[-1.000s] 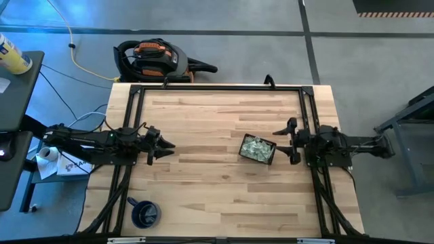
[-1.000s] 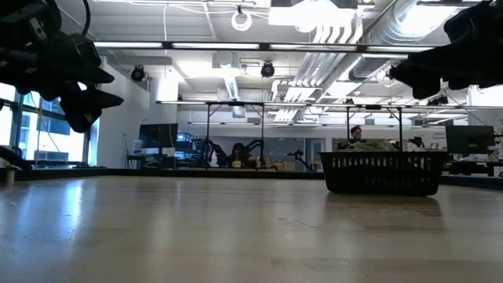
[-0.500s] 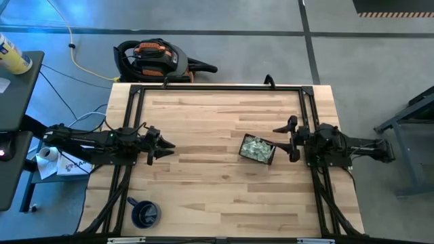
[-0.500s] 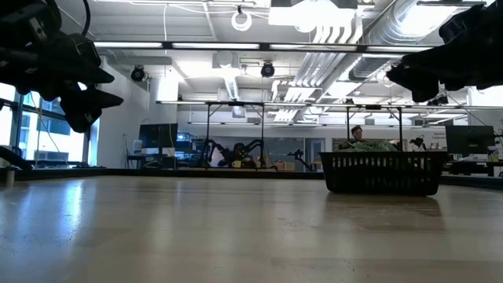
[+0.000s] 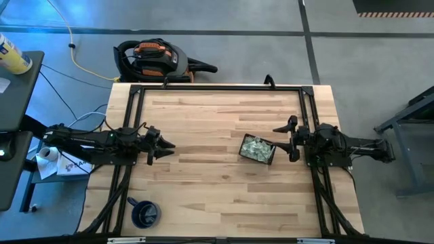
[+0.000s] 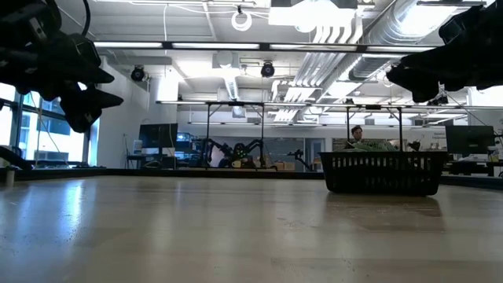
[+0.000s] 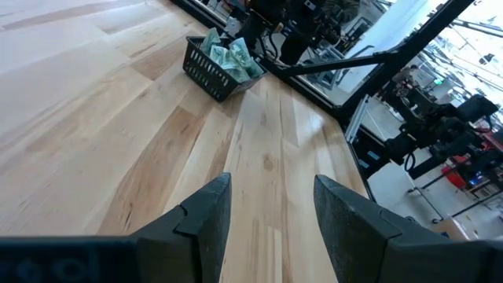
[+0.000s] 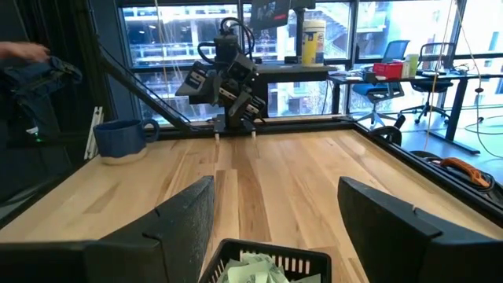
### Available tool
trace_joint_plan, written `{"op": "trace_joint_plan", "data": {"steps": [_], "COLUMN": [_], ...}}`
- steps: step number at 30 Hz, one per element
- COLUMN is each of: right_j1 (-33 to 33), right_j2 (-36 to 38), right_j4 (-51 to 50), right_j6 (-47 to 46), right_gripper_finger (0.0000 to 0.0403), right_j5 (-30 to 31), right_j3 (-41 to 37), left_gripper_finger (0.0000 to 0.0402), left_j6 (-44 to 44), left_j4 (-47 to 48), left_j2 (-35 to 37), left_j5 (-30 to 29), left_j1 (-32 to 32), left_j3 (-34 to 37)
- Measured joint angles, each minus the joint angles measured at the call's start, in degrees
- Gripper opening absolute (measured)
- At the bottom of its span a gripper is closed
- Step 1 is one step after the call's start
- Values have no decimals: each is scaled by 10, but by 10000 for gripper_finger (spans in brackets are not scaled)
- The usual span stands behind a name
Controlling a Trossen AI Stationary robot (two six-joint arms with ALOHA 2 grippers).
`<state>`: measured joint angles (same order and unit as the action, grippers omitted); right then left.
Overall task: Pick and place Stevia / Truvia into bins
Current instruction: Return to Home Position
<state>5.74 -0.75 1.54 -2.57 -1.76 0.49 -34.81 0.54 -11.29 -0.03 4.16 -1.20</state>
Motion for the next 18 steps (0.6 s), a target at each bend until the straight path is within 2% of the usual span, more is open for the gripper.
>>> {"op": "trace_joint_plan", "data": {"steps": [5,10,12,15,18], "right_j1": [0,0,0,0,0], "right_j2": [0,0,0,0,0], "right_j4": [0,0,0,0,-1], "right_j6": [0,0,0,0,0], "right_gripper_finger": [259,259,259,259,259], "right_j5": [0,1,1,1,1], "right_j3": [0,0,0,0,0], "left_gripper_finger": [216,216,216,216,216], "left_j6": [0,2,47,145,203], "left_j4": [0,0,0,-21,-16], "left_j2": [12,80,111,109,110], "left_j5": [0,1,-1,-21,-55], "left_j1": [0,0,0,0,0], "left_j3": [0,0,0,0,1]}}
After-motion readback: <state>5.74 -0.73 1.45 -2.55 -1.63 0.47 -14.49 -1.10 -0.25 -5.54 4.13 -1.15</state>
